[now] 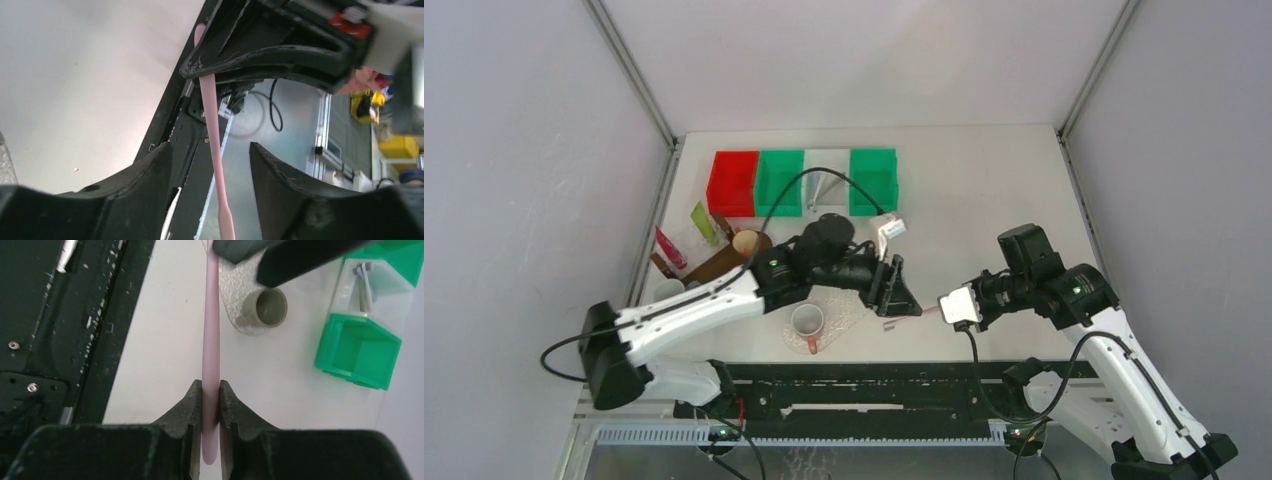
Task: Prepare toiletry sets of a toothbrush and toothpaste on the tray
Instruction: Place the toothbrush in the cup.
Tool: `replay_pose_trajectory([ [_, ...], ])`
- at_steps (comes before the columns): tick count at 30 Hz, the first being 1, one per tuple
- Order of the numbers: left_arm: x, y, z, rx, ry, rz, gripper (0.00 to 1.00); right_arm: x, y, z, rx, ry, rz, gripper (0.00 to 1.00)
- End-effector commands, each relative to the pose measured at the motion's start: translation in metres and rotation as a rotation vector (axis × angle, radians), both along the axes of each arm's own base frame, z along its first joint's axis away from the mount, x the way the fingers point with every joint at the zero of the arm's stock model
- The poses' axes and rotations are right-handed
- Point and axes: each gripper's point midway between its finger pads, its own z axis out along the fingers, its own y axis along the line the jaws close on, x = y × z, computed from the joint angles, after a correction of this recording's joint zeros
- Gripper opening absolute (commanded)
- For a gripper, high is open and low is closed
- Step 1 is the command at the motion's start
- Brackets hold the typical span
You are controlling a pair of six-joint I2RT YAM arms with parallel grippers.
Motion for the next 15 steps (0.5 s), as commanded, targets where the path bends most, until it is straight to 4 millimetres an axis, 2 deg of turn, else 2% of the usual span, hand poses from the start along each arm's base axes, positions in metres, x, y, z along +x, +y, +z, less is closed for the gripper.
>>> replay_pose_trajectory([
  [1,0.004,0.026,0.074,-0.257,-0.225,0.103,0.68,-0.013,0.019,0.014,0.167,0.081,0.0,0.0],
  [4,0.005,0.051,0.096,-0.364,-0.341,0.167,0.83,-0.016,0.026,0.023,0.308,0.174,-0.003,0.0],
  [7,-0.001,0.08,0.116,-0.49,-0.437,0.232,0.99,-0.017,0.03,0.042,0.484,0.263,-0.019,0.0],
  [12,0.002,0.126,0.128,-0.67,-0.512,0.405,1.0,-0.006,0.028,0.062,0.686,0.437,-0.134,0.0],
  [15,0.005,0.138,0.127,-0.756,-0.519,0.467,1.0,-0.004,0.029,0.068,0.723,0.537,-0.132,0.0],
])
